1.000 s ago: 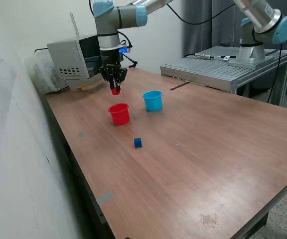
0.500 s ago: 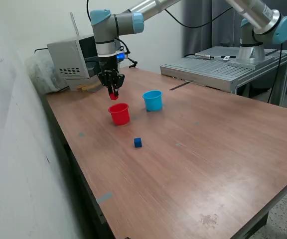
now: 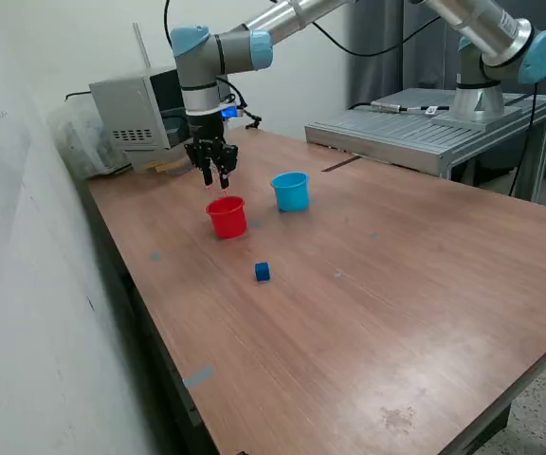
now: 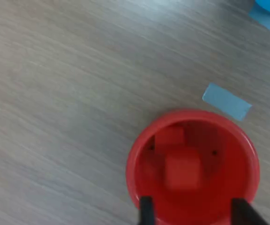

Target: Place red objects in the red bin, and blue objects in the blue bin.

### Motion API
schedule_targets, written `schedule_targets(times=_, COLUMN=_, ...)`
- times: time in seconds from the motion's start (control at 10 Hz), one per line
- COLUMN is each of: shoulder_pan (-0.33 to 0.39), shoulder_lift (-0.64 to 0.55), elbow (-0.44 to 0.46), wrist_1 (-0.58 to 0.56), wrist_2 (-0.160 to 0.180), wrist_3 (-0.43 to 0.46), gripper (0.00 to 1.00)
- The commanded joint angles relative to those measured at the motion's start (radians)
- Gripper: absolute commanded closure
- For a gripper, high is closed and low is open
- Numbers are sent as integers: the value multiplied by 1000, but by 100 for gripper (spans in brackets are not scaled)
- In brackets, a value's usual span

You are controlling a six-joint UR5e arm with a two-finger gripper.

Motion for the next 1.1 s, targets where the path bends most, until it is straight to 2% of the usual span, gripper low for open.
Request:
schedule_targets(times=0.0, shoulder_pan=5, shoulder_lift=2, elbow=1, wrist_1=-1, wrist_2=0, wrist_3=-8, gripper=0)
schedule_targets(times=0.3, shoulder_pan=63, shoulder_lift=2, elbow=5, wrist_1=-4, wrist_2=2, wrist_3=-21, gripper=0)
schedule_targets(times=0.6, shoulder_pan=178, shoulder_lift=-3, elbow=17, wrist_1=-6, wrist_2=5, wrist_3=-174, gripper=0)
schedule_targets(times=0.7, shoulder_pan=204, shoulder_lift=-3, elbow=17, wrist_1=-9, wrist_2=19, wrist_3=-207, gripper=0)
schedule_targets(times=0.8, shoulder_pan=221, shoulder_lift=-3, elbow=15, wrist_1=-9, wrist_2=110, wrist_3=-300, gripper=0)
schedule_targets(times=0.9, shoulder_pan=232, shoulder_lift=-4, elbow=15, wrist_1=-9, wrist_2=135, wrist_3=-363, gripper=0)
schedule_targets(times=1.0, shoulder_pan=242, shoulder_lift=-4, elbow=15, wrist_1=-7, wrist_2=137, wrist_3=-414, gripper=0)
